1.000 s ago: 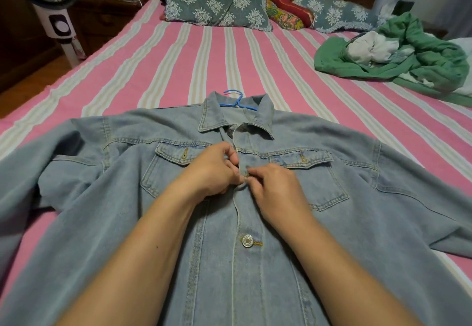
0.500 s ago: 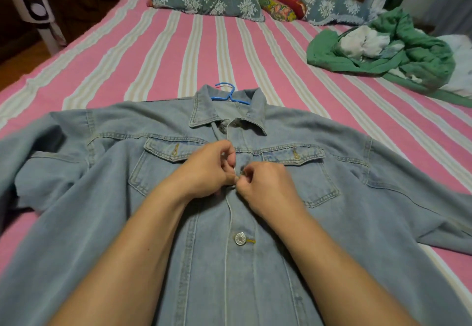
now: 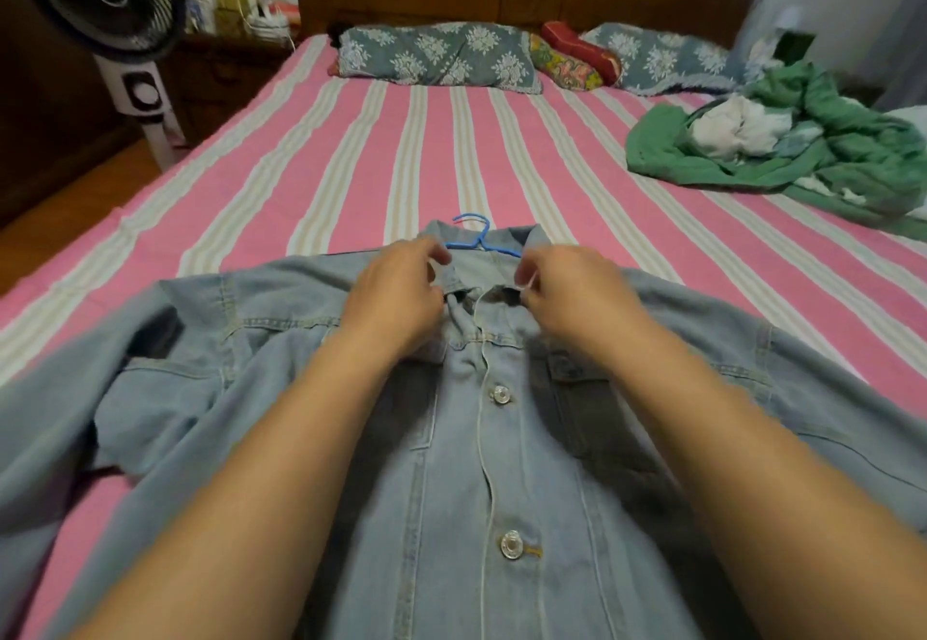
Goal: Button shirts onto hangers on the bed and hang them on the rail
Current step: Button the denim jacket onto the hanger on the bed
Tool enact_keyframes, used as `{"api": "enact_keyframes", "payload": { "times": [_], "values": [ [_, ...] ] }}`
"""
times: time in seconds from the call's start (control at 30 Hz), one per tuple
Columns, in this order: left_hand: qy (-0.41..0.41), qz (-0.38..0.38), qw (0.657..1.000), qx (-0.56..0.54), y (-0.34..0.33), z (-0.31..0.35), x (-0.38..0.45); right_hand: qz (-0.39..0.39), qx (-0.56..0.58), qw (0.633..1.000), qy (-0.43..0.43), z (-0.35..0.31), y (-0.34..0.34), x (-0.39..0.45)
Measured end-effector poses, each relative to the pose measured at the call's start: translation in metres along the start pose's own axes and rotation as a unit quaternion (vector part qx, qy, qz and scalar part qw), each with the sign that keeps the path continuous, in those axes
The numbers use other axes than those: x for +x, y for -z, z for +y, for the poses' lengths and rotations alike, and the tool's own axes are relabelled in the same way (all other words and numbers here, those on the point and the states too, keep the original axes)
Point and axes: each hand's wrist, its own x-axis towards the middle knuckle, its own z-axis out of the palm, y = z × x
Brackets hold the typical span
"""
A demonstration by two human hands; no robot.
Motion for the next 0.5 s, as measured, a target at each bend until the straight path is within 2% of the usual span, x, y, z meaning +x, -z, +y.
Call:
{"api": "enact_keyframes", "payload": {
  "times": [0.03,0.1,0.13,0.2,0.3,0.4,0.43,0.5],
  "values": [
    [-0.035,-0.026,0.998,0.043,0.002,0.001,0.017,0.018,0.024,0.999,0.012,0.002,-0.002,0.017],
    [-0.100,-0.088,0.985,0.114,-0.009,-0.001,0.044,-0.006,0.032,0.999,0.014,0.009,-0.032,0.037],
    [-0.126,-0.115,0.977,0.128,-0.020,-0.006,0.053,0.002,0.027,0.999,0.019,0.016,-0.052,0.040],
    [-0.175,-0.134,0.971,0.090,-0.045,-0.023,0.058,0.066,0.073,0.995,0.027,0.040,-0.087,0.038],
    [-0.198,-0.056,0.978,0.009,-0.070,-0.049,0.058,0.158,0.133,0.977,0.050,0.059,-0.102,0.043],
    [-0.204,0.015,0.979,0.016,-0.066,-0.034,0.064,0.235,0.142,0.952,0.133,0.048,-0.082,0.047],
    [-0.200,0.022,0.979,0.022,-0.064,-0.027,0.064,0.233,0.155,0.945,0.167,0.041,-0.075,0.047],
    [-0.160,-0.011,0.987,0.018,-0.063,-0.020,0.062,0.178,0.184,0.948,0.188,0.033,-0.070,0.041]
  ]
}}
